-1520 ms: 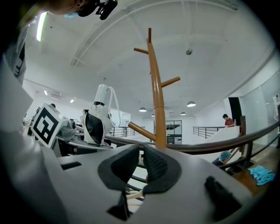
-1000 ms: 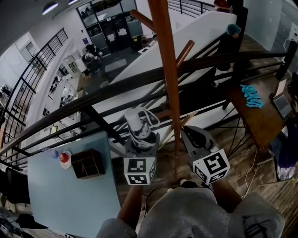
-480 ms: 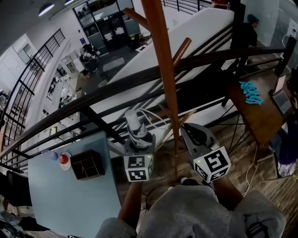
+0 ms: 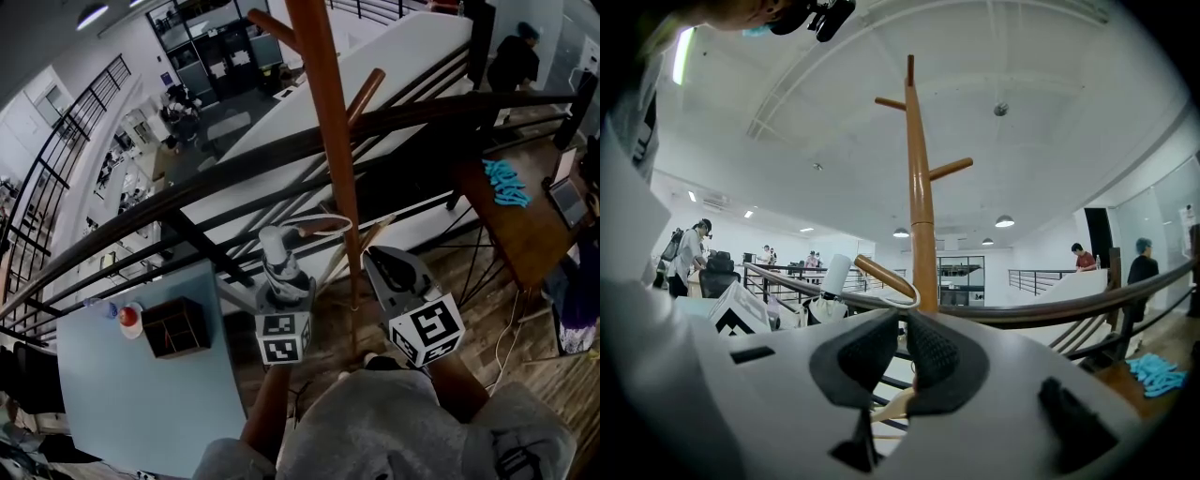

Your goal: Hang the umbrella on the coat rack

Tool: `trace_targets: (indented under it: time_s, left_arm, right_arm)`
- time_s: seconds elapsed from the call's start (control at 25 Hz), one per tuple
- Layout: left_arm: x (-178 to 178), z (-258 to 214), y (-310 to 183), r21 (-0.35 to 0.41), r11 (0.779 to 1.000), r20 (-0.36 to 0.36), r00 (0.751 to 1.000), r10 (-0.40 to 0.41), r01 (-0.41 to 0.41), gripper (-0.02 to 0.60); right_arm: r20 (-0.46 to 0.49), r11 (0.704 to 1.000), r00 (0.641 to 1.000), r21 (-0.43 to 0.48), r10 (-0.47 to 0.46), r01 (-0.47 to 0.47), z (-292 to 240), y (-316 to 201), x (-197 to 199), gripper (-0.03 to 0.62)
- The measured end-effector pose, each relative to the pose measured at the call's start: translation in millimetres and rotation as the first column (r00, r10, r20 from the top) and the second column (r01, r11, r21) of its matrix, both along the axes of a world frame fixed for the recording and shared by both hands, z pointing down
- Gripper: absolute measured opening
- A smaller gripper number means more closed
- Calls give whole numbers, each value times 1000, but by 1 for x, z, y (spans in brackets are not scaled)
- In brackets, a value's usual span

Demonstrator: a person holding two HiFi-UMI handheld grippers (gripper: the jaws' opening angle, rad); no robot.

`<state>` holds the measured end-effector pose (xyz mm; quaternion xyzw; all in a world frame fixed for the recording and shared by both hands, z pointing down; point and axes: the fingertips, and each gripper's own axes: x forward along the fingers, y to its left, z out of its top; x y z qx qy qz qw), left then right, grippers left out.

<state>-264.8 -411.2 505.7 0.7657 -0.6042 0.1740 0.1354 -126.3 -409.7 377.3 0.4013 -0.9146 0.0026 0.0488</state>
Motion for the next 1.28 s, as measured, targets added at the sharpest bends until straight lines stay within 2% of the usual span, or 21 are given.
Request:
trace_targets:
  time_s: [0.16,0.64,0.92,1.28]
  left_arm:
    - [13,17,12,-26,999,-23,1000,19,-20,284]
    - [40,73,50,-140,989,-19,998,54,-56,284]
    - [42,93,58,-154,985,-24,997,76,-79,284]
    - [44,117,65,-177,979,19,994,108,-103,285]
  right_arm:
    - [3,1000,1000,-8,9,-9,3,5,5,43]
    - [-7,999,1000,-37,13,-13,17,28,14,43]
    - [-13,999,1000,-45,8,-9,20,36,12,43]
    - [-25,998,1000,-67,8,-10,31,41,11,43]
